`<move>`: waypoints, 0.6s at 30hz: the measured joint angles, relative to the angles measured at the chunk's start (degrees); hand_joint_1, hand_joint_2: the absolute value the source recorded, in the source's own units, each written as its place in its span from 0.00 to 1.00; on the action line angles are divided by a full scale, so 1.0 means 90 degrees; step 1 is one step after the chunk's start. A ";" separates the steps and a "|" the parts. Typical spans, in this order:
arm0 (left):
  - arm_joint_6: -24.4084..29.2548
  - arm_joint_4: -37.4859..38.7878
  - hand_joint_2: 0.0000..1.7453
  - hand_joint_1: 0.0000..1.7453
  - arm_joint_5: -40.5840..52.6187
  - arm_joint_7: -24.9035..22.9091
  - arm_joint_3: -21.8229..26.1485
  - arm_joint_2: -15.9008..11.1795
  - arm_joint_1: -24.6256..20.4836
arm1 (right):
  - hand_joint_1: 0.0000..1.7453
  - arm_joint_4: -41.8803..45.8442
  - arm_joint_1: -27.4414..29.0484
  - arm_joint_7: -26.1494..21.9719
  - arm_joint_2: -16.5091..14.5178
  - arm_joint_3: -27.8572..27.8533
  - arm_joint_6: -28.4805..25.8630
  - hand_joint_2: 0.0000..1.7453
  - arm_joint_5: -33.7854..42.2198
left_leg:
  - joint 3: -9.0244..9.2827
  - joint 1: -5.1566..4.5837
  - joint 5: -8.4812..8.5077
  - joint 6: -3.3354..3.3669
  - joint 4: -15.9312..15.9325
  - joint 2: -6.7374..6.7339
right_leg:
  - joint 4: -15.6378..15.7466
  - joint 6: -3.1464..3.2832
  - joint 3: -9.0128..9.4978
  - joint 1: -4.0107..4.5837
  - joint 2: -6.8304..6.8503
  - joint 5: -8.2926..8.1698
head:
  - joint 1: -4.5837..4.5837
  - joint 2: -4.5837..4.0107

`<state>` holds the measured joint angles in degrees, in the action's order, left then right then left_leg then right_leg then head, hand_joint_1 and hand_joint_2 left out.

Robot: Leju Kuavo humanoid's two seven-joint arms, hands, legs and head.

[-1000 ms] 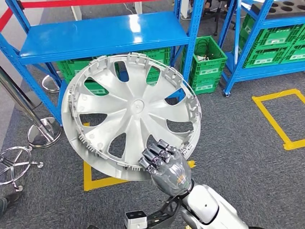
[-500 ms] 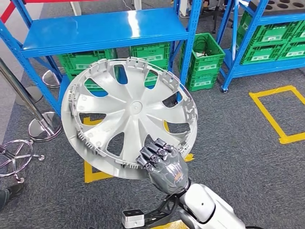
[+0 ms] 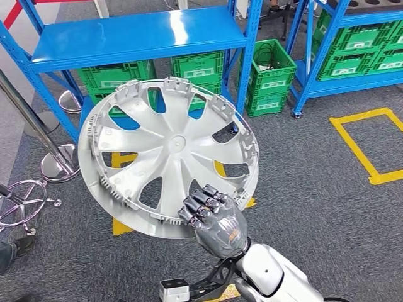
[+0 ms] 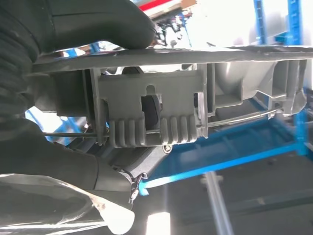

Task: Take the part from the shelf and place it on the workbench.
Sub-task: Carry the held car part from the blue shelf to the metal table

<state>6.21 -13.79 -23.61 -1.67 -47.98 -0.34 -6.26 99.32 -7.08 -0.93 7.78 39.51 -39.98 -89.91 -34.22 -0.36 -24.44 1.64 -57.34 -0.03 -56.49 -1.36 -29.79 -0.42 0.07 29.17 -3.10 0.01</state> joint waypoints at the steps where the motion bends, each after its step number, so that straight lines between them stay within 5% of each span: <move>1: -0.0001 0.0000 1.00 0.00 0.0010 0.0018 0.0000 -0.0001 0.0001 | 0.96 0.0000 0.0000 0.0016 0.0000 0.0004 0.0001 1.00 0.0002 | -0.0002 0.0005 0.0020 -0.0008 0.0013 0.0000 | -0.0003 0.0013 -0.0010 0.0008 0.0002 -0.0008 | -0.0001 -0.0001; 12: -0.0084 0.0000 1.00 0.00 0.0051 0.0063 -0.0002 -0.0001 -0.0003 | 0.96 0.0000 -0.0064 0.0095 0.0000 0.0070 0.0001 1.00 0.0002 | -0.0024 0.0039 0.0117 -0.0153 0.0094 0.0004 | -0.0020 0.0091 -0.0070 0.0044 0.0006 -0.0053 | -0.0003 -0.0001; 16: -0.0107 0.0000 1.00 0.00 0.0081 0.0068 -0.0002 -0.0019 -0.0006 | 0.96 0.0001 -0.0096 0.0100 0.0000 0.0086 0.0001 1.00 0.0002 | -0.0042 0.0023 0.0147 -0.0057 0.0104 0.0011 | 0.0025 0.0010 -0.0071 0.0009 0.0022 -0.0110 | 0.0004 -0.0001; 18: -0.0107 0.0000 1.00 0.00 0.0093 0.0070 -0.0002 -0.0010 -0.0011 | 0.96 0.0001 -0.0104 0.0104 0.0001 0.0092 0.0000 1.00 0.0003 | 0.0002 0.0067 0.0251 -0.0013 0.0270 -0.0005 | -0.0093 -0.0028 -0.0150 0.0024 0.0011 0.0034 | -0.0001 -0.0001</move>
<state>5.25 -13.79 -22.77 -1.04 -48.00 -0.43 -6.36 99.32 -8.02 0.01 7.79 40.33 -39.98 -89.89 -34.20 0.24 -22.18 1.53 -54.91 -0.07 -57.33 -1.61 -31.13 -0.21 0.17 29.48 -3.12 0.00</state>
